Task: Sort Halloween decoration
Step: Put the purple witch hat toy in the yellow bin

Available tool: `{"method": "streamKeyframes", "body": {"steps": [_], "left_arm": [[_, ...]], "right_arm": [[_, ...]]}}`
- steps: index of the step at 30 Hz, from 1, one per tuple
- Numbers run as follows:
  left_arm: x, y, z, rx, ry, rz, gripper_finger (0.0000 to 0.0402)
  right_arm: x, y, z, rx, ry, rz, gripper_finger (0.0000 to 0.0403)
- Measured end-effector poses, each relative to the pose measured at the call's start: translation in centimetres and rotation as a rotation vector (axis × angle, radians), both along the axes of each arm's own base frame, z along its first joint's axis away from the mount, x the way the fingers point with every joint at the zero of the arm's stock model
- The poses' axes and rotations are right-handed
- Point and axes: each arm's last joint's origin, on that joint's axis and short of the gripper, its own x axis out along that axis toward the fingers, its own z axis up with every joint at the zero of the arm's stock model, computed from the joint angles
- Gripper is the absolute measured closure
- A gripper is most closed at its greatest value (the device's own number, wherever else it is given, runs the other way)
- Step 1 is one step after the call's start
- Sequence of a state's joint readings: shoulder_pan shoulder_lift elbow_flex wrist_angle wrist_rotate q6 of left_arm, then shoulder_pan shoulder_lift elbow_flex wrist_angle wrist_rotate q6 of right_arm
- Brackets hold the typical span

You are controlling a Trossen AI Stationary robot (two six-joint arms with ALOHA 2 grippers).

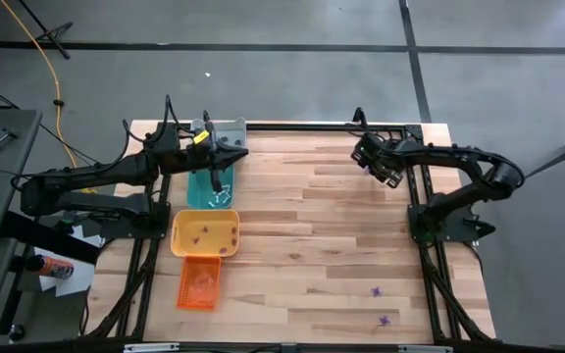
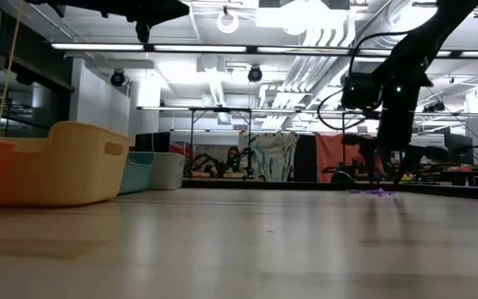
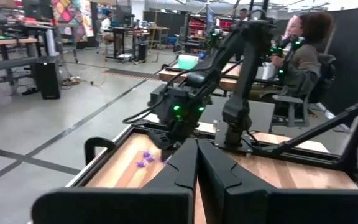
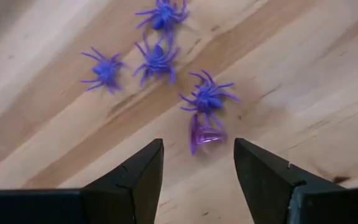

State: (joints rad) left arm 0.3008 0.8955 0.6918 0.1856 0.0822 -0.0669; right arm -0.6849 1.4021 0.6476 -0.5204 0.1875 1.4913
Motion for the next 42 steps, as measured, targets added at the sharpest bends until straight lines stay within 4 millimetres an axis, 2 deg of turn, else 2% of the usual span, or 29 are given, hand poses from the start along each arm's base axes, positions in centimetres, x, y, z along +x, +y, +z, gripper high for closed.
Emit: {"method": "streamKeyframes", "body": {"steps": [6,20,42], "left_arm": [[0.0,-0.1,0.0,-0.008,-0.001,-0.023,0.0401],[0.0,-0.1,0.0,-0.037,-0.006,-0.047,0.0402],[0.0,-0.1,0.0,-0.089,-0.016,-0.049,0.0402]], "right_arm": [[0.3,-0.1,-0.8,0.026,0.004,-0.042,0.0235],[0.3,-0.2,-0.7,0.001,0.021,-0.025,0.0303],[-0.2,0.1,-1.3,-0.009,0.053,-0.032,0.0307]]}}
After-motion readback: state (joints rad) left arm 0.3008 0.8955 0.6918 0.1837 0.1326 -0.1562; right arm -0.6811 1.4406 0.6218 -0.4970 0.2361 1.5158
